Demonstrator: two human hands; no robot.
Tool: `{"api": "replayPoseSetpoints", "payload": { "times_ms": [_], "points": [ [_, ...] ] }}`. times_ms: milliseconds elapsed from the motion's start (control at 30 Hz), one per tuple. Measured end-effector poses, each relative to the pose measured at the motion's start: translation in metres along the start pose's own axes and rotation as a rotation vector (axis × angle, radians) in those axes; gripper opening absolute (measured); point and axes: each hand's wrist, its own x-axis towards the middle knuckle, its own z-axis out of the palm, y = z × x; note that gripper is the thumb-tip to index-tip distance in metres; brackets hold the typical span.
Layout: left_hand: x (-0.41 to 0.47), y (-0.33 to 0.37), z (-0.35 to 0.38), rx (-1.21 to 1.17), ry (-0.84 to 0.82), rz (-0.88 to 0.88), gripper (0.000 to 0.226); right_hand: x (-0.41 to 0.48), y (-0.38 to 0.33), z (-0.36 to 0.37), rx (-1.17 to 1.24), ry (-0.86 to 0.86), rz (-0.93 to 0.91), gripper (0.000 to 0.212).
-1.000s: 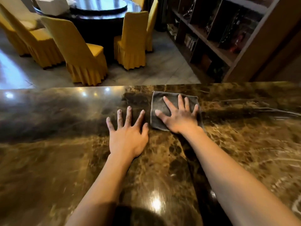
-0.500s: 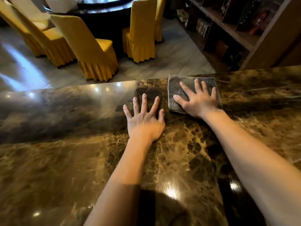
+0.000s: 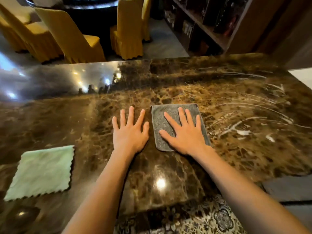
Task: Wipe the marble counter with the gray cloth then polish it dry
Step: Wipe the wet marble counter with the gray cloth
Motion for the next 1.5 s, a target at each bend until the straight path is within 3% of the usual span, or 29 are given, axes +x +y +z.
{"api": "replayPoseSetpoints", "payload": {
  "times_ms": [267,533,733,1133,1333,1500],
  "points": [
    [-0.086,0.011,0.009,-0.018,0.018,-0.040,0.062,-0.162,0.036,0.019,-0.017,0.019,-0.005,0.072],
    [-0.082,0.015,0.007,-0.005,-0.004,-0.064,0.062,-0.154,0.043,0.015,0.011,-0.004,0.069,0.076],
    [-0.031,0.026,0.002,-0.002,-0.012,-0.066,0.062,-0.070,0.056,-0.001,0.003,-0.022,0.069,0.079],
    [0.146,0.019,-0.015,0.008,-0.007,-0.073,0.061,0.215,0.077,-0.048,-0.025,-0.029,0.125,0.082],
    [0.182,0.028,-0.012,0.011,0.023,-0.107,0.061,0.345,0.079,-0.067,0.000,0.005,0.180,0.085],
    [0.191,0.030,-0.010,0.019,0.045,-0.111,0.064,0.383,0.085,-0.075,-0.017,-0.014,0.183,0.083]
  ]
}}
